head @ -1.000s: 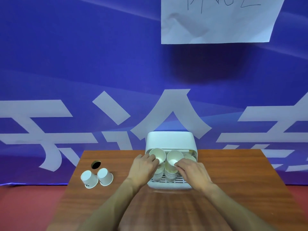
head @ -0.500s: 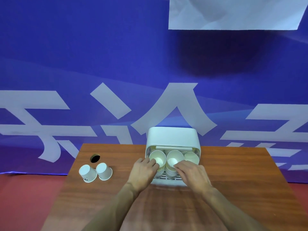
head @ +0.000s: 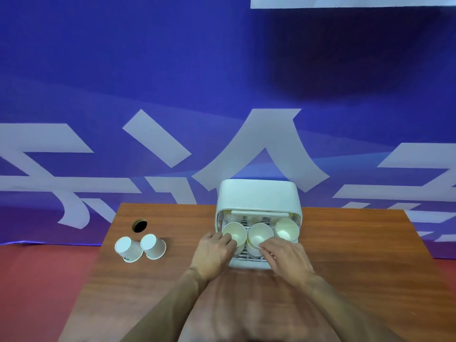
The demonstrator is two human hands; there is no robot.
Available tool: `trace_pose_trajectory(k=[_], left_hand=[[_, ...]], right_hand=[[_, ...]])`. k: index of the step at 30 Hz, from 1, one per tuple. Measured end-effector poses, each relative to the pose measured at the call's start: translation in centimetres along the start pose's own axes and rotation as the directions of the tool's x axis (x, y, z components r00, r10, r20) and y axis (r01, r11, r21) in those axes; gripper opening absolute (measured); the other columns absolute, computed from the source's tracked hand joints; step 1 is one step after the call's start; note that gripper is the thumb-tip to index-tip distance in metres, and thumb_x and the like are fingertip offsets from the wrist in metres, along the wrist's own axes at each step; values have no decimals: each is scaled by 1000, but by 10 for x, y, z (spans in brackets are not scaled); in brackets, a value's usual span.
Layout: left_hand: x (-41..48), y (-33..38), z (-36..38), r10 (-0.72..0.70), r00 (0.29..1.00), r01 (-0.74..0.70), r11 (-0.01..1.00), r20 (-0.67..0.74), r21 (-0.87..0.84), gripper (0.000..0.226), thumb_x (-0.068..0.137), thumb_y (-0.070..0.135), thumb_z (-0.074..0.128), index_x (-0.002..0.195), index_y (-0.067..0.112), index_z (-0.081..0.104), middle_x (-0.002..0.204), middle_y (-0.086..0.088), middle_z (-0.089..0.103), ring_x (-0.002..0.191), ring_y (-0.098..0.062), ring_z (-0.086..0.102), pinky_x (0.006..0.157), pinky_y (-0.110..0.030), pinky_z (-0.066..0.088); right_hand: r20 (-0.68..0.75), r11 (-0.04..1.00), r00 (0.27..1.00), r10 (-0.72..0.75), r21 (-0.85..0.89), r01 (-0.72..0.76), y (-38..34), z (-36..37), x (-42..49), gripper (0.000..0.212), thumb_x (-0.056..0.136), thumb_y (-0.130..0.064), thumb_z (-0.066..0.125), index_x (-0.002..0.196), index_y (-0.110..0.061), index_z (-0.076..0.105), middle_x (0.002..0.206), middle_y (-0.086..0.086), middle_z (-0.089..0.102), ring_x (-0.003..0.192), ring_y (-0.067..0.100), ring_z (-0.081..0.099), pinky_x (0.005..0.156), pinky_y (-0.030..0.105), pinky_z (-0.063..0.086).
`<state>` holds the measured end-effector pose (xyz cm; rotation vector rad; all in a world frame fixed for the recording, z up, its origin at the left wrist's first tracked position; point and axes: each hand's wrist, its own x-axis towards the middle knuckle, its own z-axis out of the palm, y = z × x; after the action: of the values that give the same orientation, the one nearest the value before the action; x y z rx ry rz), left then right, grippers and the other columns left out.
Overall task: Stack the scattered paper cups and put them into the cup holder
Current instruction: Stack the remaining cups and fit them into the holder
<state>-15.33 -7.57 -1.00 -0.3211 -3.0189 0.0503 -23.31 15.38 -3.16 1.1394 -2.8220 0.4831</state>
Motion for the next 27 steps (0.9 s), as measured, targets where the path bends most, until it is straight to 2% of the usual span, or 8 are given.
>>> trace_pose_trajectory(k=[4,14,18,20,23,27], left_hand=[[2,-3,4,32,999,-32,999,-4,8,21,78,28,73,67,25,56,66,6,52,56,-18,50,49,-29,33],[6,-6,13,-29,997,28,1000,76,4,26,67,34,84,62,26,60,63,8,55,56,-15,54,48,-25,33],[12,-8,15,-73,991,77,997,108,-32,27,63,34,87,59,24,61,61,7,55,54,-15,55,47,-23,35],[15,-8,16,-83,985,94,994,151,-62,20,73,31,80,64,23,64,65,5,58,60,-18,59,51,-26,39],[20,-8,17,-109,970,128,989,216,-77,15,92,26,58,81,21,68,82,1,62,81,-23,62,64,-32,43],[22,-7,15,-139,955,155,987,261,-42,18,95,25,53,93,21,71,94,1,66,91,-22,61,73,-32,45]], right_hand=[[-3,1000,1000,-23,-2,23,0,4,1,5,93,-34,65,93,-34,70,88,-17,67,79,9,66,52,27,45],[60,1000,998,8,4,-8,-1,7,0,5,94,-30,66,94,-32,71,90,-17,69,81,11,68,55,27,47],[160,1000,987,30,-6,-30,1,10,2,25,103,-40,45,110,-33,67,107,-16,67,98,10,64,68,30,48],[202,999,978,43,-20,-39,1,12,3,30,105,-42,38,115,-34,64,112,-16,65,102,9,61,72,30,47],[249,998,967,52,-50,-41,1,13,6,31,105,-41,36,118,-34,62,113,-15,64,102,10,61,73,29,47],[264,996,961,86,-30,-81,-2,14,6,26,104,-34,42,115,-32,65,108,-11,65,97,16,64,69,31,46]])
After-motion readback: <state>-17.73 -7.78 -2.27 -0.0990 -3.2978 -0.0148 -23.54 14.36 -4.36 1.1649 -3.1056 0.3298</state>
